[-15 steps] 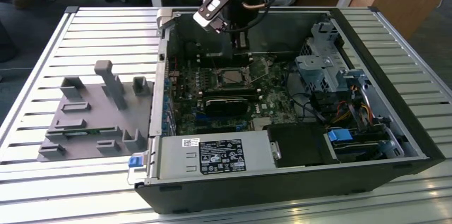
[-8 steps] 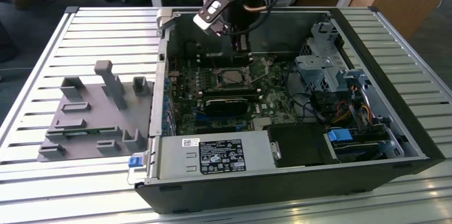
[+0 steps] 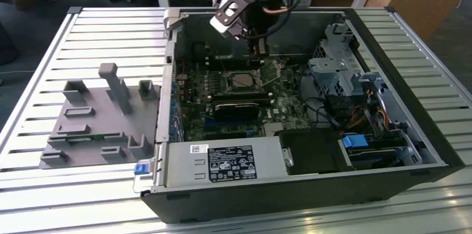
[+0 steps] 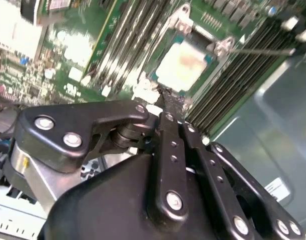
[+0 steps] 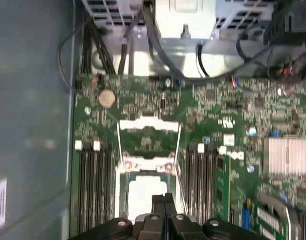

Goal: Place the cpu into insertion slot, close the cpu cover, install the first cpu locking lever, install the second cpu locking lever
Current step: 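Close the cpu cover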

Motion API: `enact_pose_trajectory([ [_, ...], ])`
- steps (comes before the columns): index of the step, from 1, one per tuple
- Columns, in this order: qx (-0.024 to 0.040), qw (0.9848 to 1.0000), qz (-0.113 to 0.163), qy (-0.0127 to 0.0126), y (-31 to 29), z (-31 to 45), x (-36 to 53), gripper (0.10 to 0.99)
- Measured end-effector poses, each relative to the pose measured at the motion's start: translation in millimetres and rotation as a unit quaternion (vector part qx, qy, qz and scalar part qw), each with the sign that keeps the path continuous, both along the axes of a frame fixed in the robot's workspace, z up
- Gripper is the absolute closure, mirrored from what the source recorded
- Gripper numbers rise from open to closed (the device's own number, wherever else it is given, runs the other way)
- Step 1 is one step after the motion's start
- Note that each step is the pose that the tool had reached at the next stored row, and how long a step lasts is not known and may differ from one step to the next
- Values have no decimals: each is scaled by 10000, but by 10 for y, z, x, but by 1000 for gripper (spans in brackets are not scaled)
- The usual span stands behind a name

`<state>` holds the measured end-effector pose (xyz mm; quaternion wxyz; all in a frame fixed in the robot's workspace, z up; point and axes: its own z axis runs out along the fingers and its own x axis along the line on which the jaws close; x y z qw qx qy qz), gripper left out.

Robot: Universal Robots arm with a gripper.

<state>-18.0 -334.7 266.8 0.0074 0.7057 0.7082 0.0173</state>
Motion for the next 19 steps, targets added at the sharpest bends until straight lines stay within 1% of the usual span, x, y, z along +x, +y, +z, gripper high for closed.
enact_pose_trajectory([
  [2,3,10000,1,3,1,-3,67,969],
  [7,2,10000,6,5,22,-10,183,969],
  [11,2,10000,17,9,50,-26,245,969],
  [15,0,10000,16,26,95,-47,316,969],
  [19,-1,9999,110,27,106,-61,336,969],
])
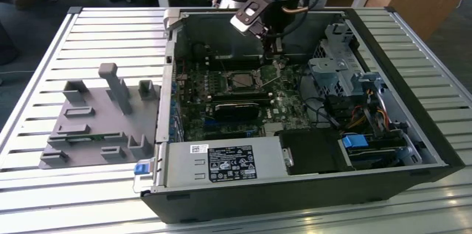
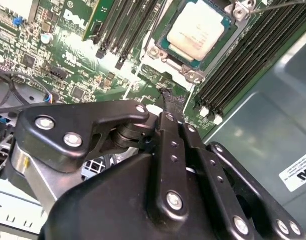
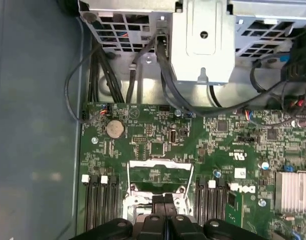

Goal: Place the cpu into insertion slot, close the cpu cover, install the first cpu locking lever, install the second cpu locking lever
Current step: 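Close the cpu cover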

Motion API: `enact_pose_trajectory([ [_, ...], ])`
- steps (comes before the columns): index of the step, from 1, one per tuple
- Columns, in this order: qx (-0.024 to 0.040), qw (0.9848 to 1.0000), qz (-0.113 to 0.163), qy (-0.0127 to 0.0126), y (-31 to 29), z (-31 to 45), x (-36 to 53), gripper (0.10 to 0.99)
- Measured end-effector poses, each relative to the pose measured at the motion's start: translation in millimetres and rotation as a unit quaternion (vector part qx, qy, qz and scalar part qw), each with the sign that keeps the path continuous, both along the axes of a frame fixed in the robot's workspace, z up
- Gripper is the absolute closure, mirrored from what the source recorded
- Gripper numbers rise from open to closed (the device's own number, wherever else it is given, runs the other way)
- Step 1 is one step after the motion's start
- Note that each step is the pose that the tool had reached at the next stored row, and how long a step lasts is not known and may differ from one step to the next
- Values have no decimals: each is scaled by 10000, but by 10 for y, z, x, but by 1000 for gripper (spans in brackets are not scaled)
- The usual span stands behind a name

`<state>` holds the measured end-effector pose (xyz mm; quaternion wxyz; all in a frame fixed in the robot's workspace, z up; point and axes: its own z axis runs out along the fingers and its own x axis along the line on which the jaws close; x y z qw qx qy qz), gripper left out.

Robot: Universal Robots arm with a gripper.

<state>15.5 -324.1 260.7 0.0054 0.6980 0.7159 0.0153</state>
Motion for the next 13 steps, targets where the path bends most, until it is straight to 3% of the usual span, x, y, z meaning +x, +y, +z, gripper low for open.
enact_pose_trajectory([
  [8,0,10000,15,36,18,-27,184,969],
  [13,-1,10000,56,45,25,-46,250,969],
])
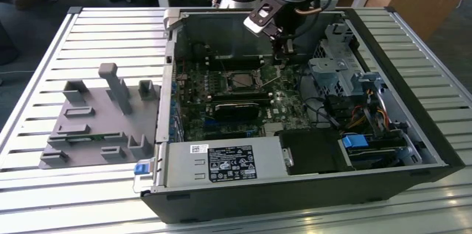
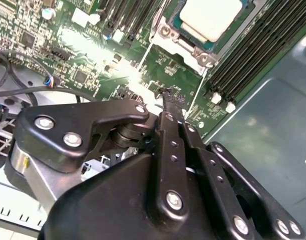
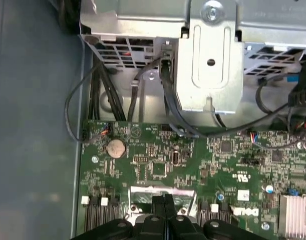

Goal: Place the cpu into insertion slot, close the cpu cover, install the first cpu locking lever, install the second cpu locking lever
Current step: 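Close the cpu cover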

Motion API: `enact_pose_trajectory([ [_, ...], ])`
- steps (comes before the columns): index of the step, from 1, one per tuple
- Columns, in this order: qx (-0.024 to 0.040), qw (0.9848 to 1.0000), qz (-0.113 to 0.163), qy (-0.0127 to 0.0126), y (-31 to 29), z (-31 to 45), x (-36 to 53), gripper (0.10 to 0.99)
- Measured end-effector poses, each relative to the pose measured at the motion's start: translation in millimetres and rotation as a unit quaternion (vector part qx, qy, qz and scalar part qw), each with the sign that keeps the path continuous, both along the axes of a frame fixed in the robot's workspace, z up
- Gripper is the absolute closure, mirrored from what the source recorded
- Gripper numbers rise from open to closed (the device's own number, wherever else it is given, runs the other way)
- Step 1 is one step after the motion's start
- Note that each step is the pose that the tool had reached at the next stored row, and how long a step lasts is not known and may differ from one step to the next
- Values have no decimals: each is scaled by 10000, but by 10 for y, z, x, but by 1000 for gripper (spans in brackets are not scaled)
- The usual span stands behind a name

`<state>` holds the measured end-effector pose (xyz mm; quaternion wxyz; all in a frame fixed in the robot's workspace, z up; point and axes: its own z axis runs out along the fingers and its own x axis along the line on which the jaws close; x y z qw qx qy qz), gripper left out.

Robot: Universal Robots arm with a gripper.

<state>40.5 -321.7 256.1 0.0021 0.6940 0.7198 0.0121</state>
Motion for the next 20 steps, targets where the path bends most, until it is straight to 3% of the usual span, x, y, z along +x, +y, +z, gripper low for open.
enact_pose_trajectory([
  [13,-60,10000,0,48,71,-28,164,969],
  [20,-72,9999,0,82,78,-47,258,969],
])
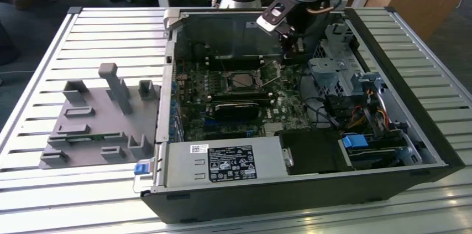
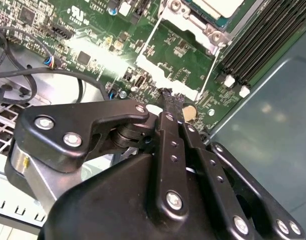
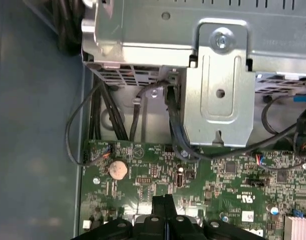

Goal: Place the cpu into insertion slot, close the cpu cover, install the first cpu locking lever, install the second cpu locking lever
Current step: 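Close the cpu cover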

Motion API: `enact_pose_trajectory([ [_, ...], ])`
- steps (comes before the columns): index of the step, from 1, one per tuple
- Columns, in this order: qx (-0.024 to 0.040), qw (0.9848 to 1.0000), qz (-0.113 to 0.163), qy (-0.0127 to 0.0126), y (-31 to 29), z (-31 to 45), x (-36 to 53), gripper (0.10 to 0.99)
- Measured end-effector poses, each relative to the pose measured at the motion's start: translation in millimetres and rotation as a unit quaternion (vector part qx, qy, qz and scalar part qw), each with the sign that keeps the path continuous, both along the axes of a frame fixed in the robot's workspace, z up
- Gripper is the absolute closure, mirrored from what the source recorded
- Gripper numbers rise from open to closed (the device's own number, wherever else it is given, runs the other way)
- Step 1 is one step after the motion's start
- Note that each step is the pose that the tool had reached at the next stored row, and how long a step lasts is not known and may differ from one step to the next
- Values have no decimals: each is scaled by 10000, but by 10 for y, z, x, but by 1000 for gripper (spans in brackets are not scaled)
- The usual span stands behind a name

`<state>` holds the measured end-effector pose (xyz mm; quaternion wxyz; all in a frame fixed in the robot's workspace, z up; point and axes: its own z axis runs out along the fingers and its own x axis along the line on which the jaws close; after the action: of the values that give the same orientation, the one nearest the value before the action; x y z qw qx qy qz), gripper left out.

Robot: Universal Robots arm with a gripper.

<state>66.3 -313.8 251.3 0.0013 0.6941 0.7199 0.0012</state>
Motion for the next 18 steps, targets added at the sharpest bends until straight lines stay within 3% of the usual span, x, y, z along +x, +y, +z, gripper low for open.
enact_pose_trajectory([
  [6,1,10000,1,22,1,-31,83,969],
  [14,0,10000,0,47,0,-118,87,969],
  [18,-1,10000,1,49,0,-125,73,969],
])
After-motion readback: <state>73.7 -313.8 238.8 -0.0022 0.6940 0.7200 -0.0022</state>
